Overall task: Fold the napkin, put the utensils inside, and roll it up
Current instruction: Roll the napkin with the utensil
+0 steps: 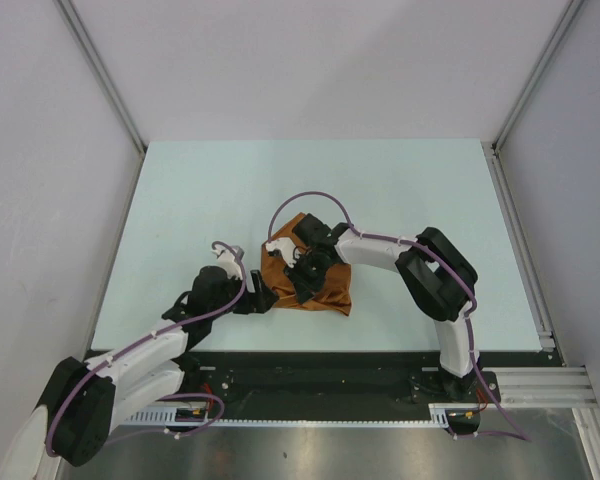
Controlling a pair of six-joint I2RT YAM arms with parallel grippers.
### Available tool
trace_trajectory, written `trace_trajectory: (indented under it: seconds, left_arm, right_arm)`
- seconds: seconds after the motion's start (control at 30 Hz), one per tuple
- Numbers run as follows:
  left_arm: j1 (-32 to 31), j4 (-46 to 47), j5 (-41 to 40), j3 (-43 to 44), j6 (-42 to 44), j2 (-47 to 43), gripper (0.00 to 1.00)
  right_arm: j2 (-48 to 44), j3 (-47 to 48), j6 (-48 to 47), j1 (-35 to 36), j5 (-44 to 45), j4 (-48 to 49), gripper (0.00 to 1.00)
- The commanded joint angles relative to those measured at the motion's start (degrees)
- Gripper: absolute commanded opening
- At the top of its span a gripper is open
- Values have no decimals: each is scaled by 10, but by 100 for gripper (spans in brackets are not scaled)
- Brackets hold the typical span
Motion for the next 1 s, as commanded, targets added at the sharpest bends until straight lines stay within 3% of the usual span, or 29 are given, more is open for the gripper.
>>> trace_trajectory:
  seconds: [0.0, 0.6, 0.87, 0.97]
  left_arm:
    - [-2, 48, 2, 5, -5, 24, 85]
    - [14, 104, -4, 22, 6, 101, 55]
    - [22, 120, 9, 33, 8, 140, 29]
    - [25, 111, 11, 44, 18, 147, 19]
  right_arm:
    - [43, 17, -12, -3, -21, -37, 9]
    - [109, 90, -36, -36, -87, -110, 7]
    - [106, 94, -36, -48, -109, -112, 11]
    - [97, 95, -27, -56, -119, -100, 17]
